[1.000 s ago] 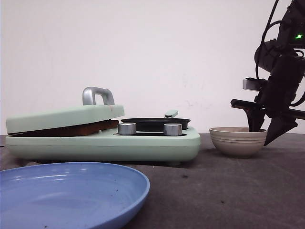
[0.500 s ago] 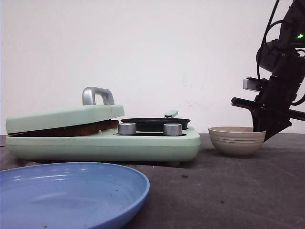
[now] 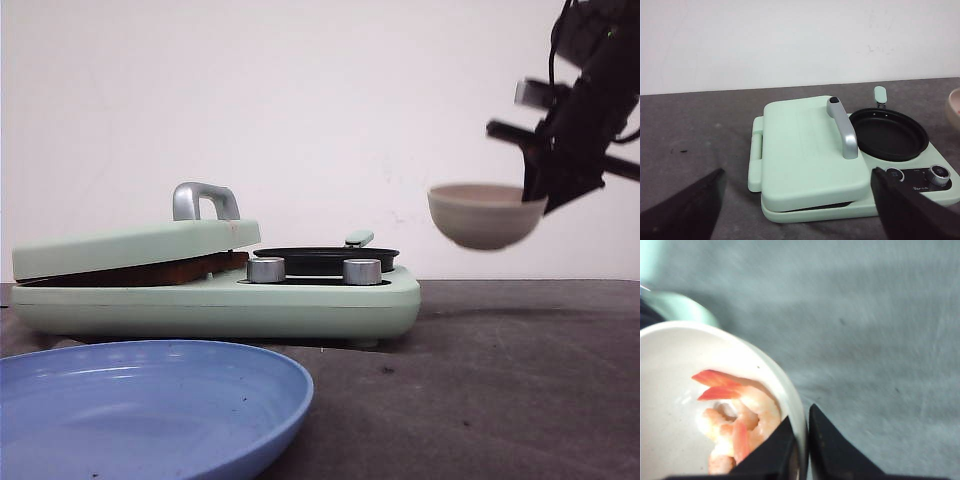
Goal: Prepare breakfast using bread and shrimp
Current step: 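Lift the shrimp bowl with the right gripper over the frying pan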
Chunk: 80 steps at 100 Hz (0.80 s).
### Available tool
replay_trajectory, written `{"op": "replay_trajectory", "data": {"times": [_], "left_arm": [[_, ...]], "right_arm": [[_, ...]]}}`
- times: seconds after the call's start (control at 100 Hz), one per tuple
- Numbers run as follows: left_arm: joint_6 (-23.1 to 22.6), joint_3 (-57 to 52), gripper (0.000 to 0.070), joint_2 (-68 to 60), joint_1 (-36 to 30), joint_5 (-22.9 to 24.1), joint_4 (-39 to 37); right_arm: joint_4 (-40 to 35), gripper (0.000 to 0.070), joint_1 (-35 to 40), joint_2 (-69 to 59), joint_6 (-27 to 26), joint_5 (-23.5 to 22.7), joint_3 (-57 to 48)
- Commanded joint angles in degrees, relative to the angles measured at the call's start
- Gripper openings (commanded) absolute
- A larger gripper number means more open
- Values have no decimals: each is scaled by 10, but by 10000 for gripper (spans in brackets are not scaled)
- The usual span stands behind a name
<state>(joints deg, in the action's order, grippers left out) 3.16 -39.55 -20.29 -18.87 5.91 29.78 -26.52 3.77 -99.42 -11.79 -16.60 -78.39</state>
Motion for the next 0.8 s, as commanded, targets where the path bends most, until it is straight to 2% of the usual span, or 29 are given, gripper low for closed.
{"op": "replay_trajectory", "data": {"times": [0.0,0.25,0.41,0.61,0.79], "left_arm": [[5,-4,504,-2,-2,3,-6],[5,-4,505,-2,-2,3,-6],[5,-4,505,-2,-2,3,-6],[5,-4,505,-2,-2,3,-6],[5,-4,504,-2,-2,3,-6]], "right_arm": [[19,0,11,8,-24,-17,-11],[92,0,64,29,-47,-28,-11],[146,0,109,24,-36,10,-11],[237,0,165,15,40,94,-11],[304,0,207,-5,159,197,-11]]}}
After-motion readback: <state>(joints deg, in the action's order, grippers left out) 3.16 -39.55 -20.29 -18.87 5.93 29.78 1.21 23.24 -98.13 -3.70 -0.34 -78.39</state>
